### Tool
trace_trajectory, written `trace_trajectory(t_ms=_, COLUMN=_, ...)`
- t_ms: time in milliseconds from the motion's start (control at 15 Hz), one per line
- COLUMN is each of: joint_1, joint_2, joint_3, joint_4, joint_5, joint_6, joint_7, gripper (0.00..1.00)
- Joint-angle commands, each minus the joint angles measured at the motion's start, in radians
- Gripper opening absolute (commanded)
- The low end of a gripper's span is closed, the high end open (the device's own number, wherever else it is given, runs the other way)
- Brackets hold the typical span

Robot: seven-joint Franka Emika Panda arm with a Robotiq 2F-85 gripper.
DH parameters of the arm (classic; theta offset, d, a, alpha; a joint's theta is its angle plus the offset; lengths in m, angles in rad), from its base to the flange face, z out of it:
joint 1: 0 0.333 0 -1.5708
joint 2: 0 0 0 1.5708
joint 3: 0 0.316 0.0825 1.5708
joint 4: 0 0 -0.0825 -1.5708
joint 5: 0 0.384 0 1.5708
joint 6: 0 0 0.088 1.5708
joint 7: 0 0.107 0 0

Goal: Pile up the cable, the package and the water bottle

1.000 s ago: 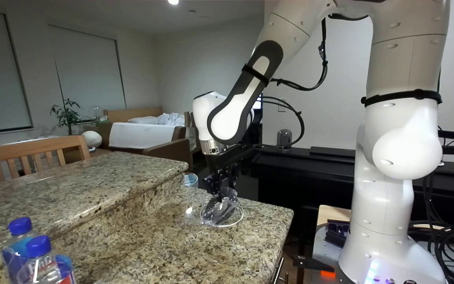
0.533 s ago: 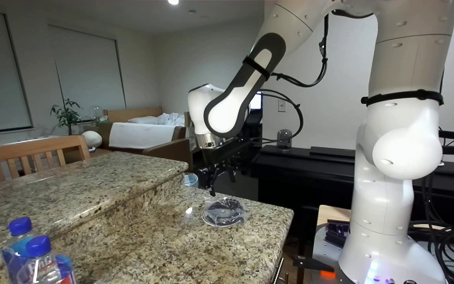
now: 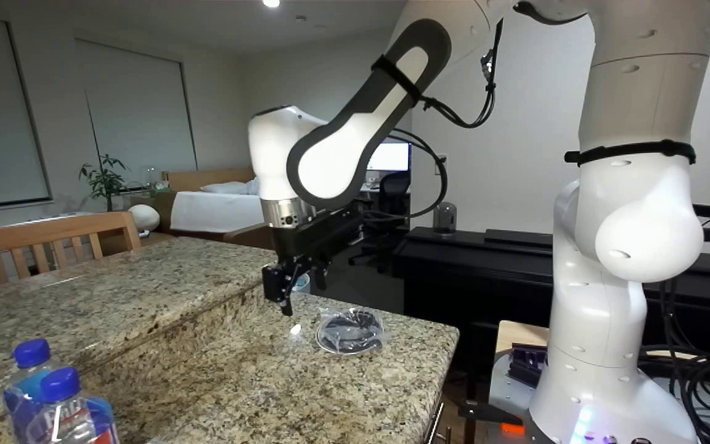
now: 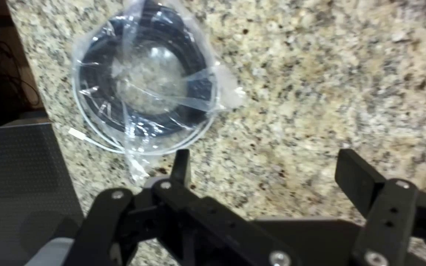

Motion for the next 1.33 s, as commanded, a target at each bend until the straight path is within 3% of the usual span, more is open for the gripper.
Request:
trace_trajectory(t_ms=0, joint_1=0.044, joint_2=0.020, joint_3=0.040, joint_4=0.077, joint_5=0.122, joint_6=-0.008, joint_7=-0.143, gripper=1.00)
trace_trajectory(t_ms=333, joint_1=0.091, joint_2=0.068, joint_3=0.078, joint_4=0.213, joint_5=0.214, joint_6=-0.005, joint_7=-0.284, gripper=1.00)
trace_trajectory(t_ms=1267, joint_1=0.202, joint_2=0.331, joint_3=0.140, joint_4=0.641, joint_5=0.168, joint_6=-0.067, joint_7=-0.434, gripper=1.00)
